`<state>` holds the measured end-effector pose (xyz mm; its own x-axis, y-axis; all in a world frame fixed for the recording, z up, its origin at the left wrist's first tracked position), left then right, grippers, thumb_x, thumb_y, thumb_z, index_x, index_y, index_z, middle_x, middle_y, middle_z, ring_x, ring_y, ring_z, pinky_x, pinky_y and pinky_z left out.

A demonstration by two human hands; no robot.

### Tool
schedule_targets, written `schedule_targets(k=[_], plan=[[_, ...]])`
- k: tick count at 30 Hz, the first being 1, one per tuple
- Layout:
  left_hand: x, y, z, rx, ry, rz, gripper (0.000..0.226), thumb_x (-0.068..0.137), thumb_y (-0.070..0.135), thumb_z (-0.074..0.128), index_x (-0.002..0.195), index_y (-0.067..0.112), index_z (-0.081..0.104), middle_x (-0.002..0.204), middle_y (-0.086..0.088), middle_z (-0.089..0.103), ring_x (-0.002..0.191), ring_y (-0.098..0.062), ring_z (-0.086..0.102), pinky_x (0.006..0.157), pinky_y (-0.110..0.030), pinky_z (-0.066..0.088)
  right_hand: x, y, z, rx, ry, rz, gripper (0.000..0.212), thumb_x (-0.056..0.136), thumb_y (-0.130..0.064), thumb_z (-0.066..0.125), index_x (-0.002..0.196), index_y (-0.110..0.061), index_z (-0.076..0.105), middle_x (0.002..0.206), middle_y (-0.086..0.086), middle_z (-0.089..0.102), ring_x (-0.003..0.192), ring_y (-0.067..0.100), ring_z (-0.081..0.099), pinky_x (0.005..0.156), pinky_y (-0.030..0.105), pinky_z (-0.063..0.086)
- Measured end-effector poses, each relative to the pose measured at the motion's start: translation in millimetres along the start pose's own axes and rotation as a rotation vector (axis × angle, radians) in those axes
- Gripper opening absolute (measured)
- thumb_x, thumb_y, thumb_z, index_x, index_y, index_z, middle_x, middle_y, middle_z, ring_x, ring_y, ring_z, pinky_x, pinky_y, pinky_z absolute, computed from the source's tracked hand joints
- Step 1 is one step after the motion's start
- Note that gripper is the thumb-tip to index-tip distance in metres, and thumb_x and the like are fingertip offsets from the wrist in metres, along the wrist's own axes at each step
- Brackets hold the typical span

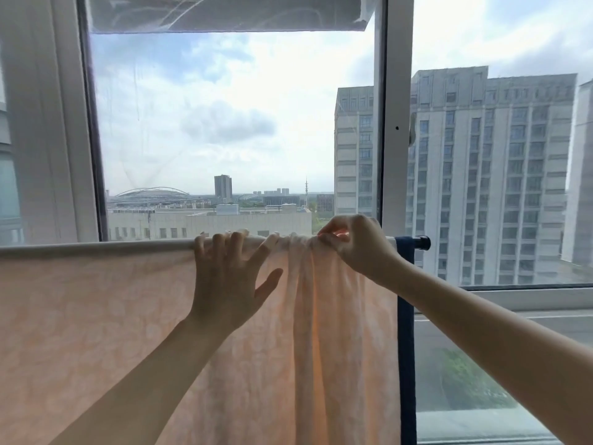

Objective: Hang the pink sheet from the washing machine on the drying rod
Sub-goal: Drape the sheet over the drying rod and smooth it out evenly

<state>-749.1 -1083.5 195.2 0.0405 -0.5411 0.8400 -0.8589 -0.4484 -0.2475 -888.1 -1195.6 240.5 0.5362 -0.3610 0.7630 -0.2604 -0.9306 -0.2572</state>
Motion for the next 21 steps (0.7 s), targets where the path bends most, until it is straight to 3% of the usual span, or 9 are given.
schedule_targets(k=[2, 4, 7, 11, 16, 19, 21], plan=[[-1, -1, -2, 0.011, 0.011, 0.002, 0.057, 0.091, 0.062, 0.037, 0.135, 0.029, 0.051, 0.122, -0.015, 0.054, 0.105, -0.034, 0.049, 0.097, -0.056, 0.033, -3, 1, -9, -0.053, 0.079, -0.008, 0.013, 0.090, -0.013, 0.064, 0.100, -0.011, 0.072, 0.093, -0.002, 0.072, 0.079, 0.006, 0.064, 0.077, 0.018, 0.053], [-3, -2, -3, 0.017, 0.018, 0.002, 0.057, 0.092, 0.061, 0.036, 0.135, 0.028, 0.051, 0.122, -0.015, 0.054, 0.105, -0.035, 0.049, 0.097, -0.056, 0.033, -7, 12, -22, -0.127, 0.153, 0.018, 0.012, 0.091, -0.013, 0.062, 0.098, -0.009, 0.071, 0.090, 0.002, 0.072, 0.081, 0.012, 0.063, 0.078, 0.026, 0.054], [-4, -6, -2, 0.015, 0.018, -0.007, 0.058, 0.092, 0.061, 0.035, 0.136, 0.028, 0.050, 0.123, -0.016, 0.053, 0.106, -0.035, 0.049, 0.100, -0.059, 0.031, -19, 48, -60, -0.238, 0.283, 0.155, 0.014, 0.093, -0.014, 0.059, 0.096, -0.006, 0.070, 0.089, 0.007, 0.071, 0.087, 0.020, 0.058, 0.075, 0.026, 0.045], [-2, -4, -1, 0.000, 0.020, -0.023, 0.058, 0.091, 0.061, 0.034, 0.135, 0.027, 0.052, 0.123, -0.016, 0.053, 0.106, -0.037, 0.048, 0.101, -0.062, 0.029, -29, 73, -84, -0.390, 0.238, 0.233, 0.015, 0.093, -0.017, 0.059, 0.096, -0.008, 0.071, 0.090, 0.008, 0.072, 0.090, 0.022, 0.053, 0.073, 0.029, 0.039], [-1, -2, 1, -0.001, 0.008, -0.041, 0.059, 0.091, 0.063, 0.034, 0.135, 0.028, 0.052, 0.123, -0.016, 0.052, 0.108, -0.036, 0.048, 0.103, -0.061, 0.028, -20, 29, -57, -0.304, 0.141, -0.004, 0.015, 0.088, -0.014, 0.066, 0.102, -0.012, 0.071, 0.100, 0.002, 0.072, 0.099, 0.016, 0.055, 0.087, 0.028, 0.045], [-2, -4, 2, 0.010, -0.007, -0.041, 0.059, 0.091, 0.063, 0.034, 0.136, 0.028, 0.050, 0.124, -0.016, 0.052, 0.109, -0.036, 0.048, 0.103, -0.061, 0.028, -11, 18, -37, -0.247, 0.086, -0.048, 0.014, 0.091, -0.019, 0.064, 0.100, -0.012, 0.072, 0.095, 0.000, 0.073, 0.067, -0.002, 0.048, 0.088, 0.034, 0.051], [-3, -8, 4, 0.016, -0.015, -0.039, 0.059, 0.091, 0.063, 0.035, 0.136, 0.028, 0.050, 0.125, -0.016, 0.052, 0.111, -0.036, 0.048, 0.103, -0.060, 0.028, -6, 15, -24, -0.214, 0.043, -0.050, 0.013, 0.092, -0.018, 0.062, 0.099, -0.012, 0.072, 0.093, -0.001, 0.073, 0.058, -0.010, 0.045, 0.084, 0.032, 0.055]])
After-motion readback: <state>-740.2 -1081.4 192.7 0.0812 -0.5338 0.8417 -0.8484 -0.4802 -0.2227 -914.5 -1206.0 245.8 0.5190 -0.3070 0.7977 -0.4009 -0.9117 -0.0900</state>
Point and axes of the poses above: each hand's wrist, its own x-axis towards the middle knuckle, its own z-axis out of the palm, y = z × x, the point moved 10 cm from there along x, towards the middle knuckle
